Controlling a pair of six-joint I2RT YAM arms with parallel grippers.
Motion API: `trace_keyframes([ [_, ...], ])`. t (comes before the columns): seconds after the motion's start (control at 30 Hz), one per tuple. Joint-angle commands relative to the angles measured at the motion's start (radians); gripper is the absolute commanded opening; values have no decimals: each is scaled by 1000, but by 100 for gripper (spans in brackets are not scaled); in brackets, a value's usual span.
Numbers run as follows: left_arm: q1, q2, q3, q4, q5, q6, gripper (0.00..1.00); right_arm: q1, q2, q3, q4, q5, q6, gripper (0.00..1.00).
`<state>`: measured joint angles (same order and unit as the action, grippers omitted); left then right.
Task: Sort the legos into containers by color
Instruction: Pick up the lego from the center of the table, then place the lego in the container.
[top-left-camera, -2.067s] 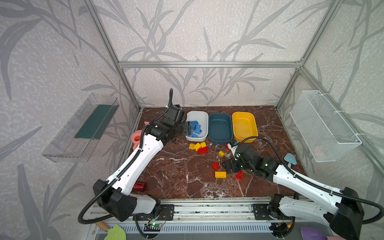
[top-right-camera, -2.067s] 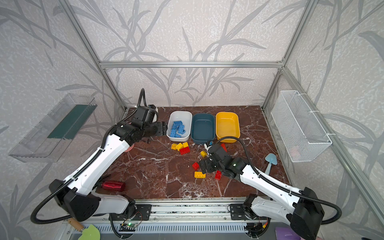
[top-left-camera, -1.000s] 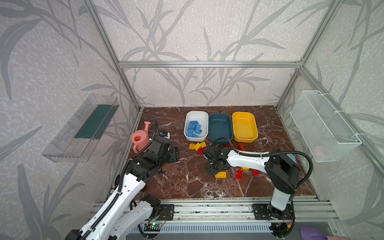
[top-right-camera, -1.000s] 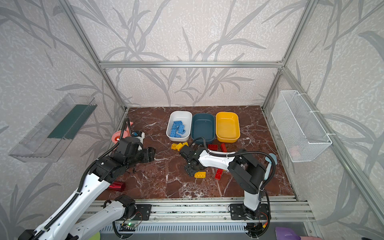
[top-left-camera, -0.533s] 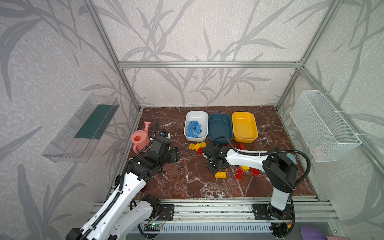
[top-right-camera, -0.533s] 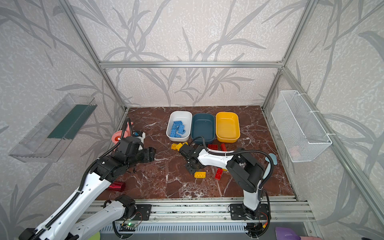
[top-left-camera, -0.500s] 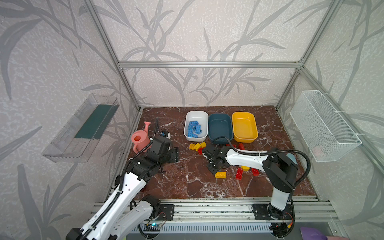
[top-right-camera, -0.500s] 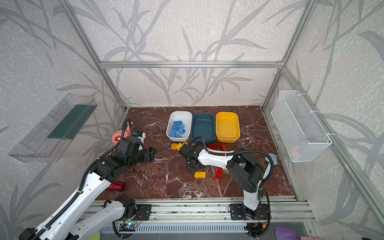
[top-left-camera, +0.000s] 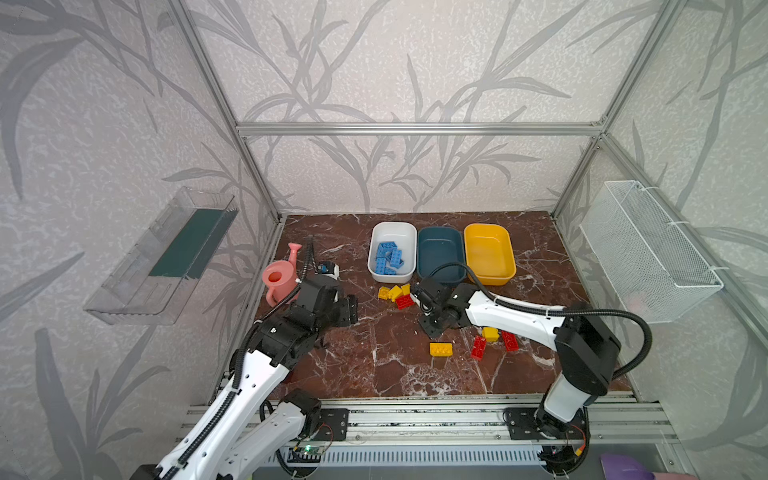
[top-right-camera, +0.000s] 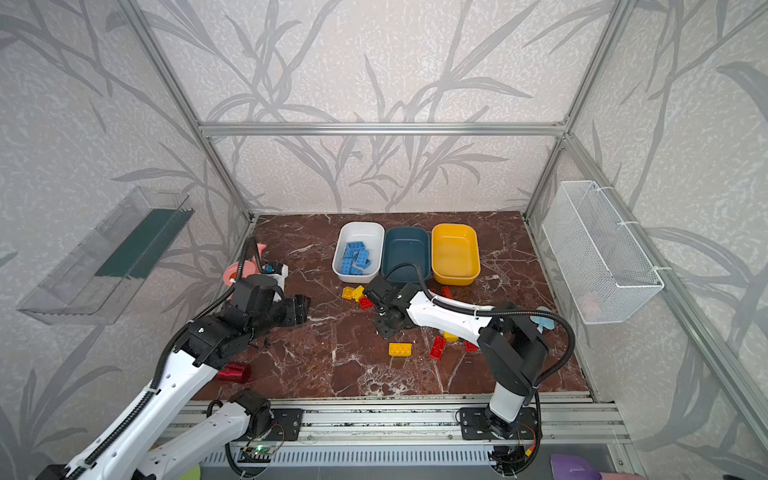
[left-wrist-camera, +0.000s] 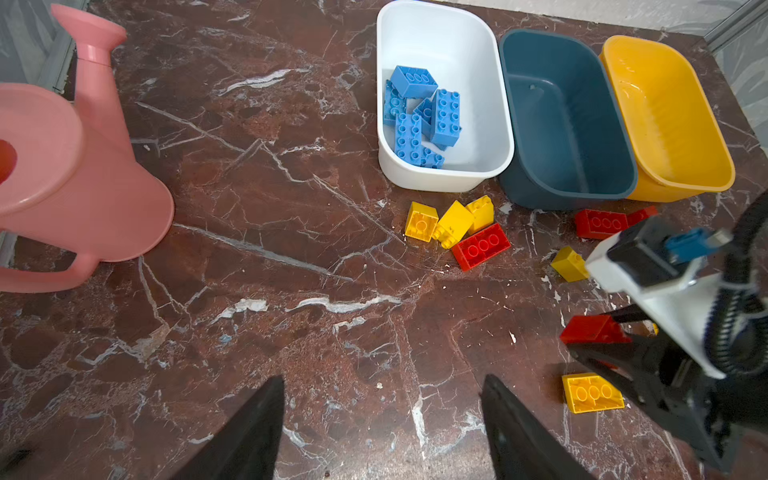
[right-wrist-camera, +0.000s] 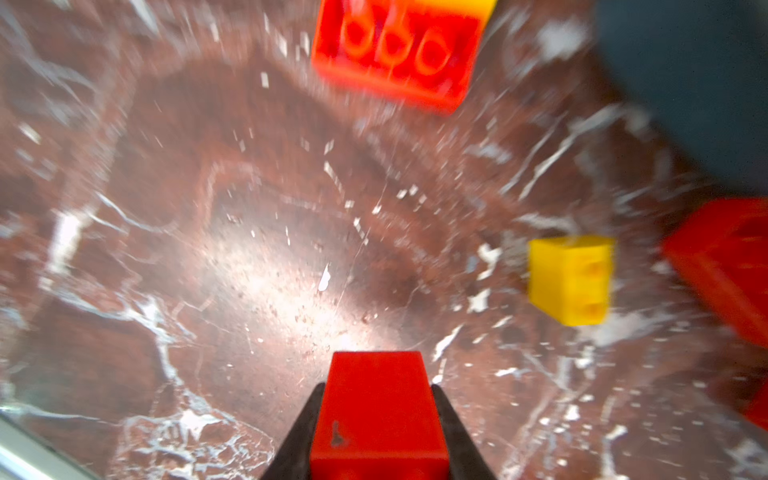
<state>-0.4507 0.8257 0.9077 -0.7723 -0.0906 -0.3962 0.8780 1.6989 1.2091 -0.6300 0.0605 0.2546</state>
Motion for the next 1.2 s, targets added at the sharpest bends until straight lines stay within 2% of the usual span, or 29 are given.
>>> trace_keyframes([
  [0.0, 0, -10, -5, 1, 9, 10, 75, -48, -58, 59, -48, -11, -21, 34],
  [0.33, 1, 2, -10, 11, 53, 7, 75, -219, -22, 193, 48, -75, -69, 34],
  [0.7, 0, 57, -4, 8, 98, 5, 75, -363, 285, 517, 12, -90, -75, 34],
  [0.97, 1, 81, -2, 11, 97, 14, 75, -418, 436, 660, -8, -97, -81, 36],
  [1.07, 3, 97, 3, 6, 91, 19, 75, -427, 454, 672, -7, -103, -80, 41],
  [1.17, 3, 111, 7, 1, 87, 20, 75, -431, 456, 676, -4, -108, -80, 57],
])
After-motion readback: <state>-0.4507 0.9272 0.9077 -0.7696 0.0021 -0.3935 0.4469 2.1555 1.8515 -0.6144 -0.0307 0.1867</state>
